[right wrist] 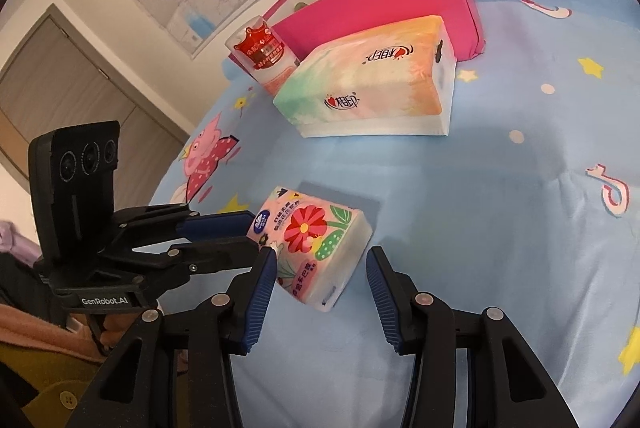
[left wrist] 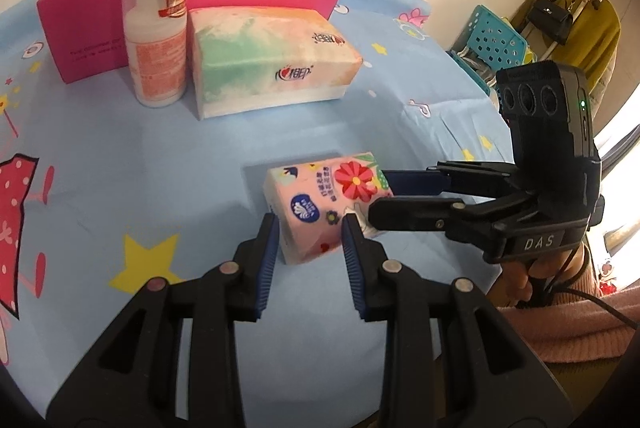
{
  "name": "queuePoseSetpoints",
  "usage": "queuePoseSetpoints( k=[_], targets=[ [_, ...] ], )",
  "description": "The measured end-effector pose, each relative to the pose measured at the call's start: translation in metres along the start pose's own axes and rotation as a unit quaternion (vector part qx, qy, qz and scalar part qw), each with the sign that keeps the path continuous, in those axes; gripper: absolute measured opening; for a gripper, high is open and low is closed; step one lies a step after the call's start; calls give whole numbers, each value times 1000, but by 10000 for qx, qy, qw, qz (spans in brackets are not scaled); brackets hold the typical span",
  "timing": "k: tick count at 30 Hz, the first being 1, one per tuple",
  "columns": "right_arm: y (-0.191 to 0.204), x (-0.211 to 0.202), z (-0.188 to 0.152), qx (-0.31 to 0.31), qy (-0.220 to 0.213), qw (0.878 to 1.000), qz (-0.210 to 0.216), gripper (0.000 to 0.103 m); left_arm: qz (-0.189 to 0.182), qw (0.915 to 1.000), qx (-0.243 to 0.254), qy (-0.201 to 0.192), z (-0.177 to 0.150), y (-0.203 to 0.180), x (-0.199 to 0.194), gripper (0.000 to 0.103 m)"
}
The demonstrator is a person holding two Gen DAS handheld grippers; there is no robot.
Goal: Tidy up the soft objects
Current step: 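Close the right gripper on the floral tissue pack, then carry the floral pack into the pink box and open the right gripper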
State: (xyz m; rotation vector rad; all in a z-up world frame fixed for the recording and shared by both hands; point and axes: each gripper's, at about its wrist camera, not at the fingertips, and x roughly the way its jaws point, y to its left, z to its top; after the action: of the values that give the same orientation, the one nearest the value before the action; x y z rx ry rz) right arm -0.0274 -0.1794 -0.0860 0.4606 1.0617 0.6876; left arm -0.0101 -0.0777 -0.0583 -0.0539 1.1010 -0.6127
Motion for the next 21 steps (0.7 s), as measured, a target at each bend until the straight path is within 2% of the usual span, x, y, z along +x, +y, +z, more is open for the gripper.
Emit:
queuePoseSetpoints(
  k=[4, 21],
  targets=[
    [0, 4, 0, -11, 23, 10000, 37, 41, -3, 10000, 5, 16, 0, -2, 2, 34],
    [2, 1, 5, -58, -101, 9999, -20, 41, 12, 10000, 49, -82, 2, -5, -4, 34]
  ],
)
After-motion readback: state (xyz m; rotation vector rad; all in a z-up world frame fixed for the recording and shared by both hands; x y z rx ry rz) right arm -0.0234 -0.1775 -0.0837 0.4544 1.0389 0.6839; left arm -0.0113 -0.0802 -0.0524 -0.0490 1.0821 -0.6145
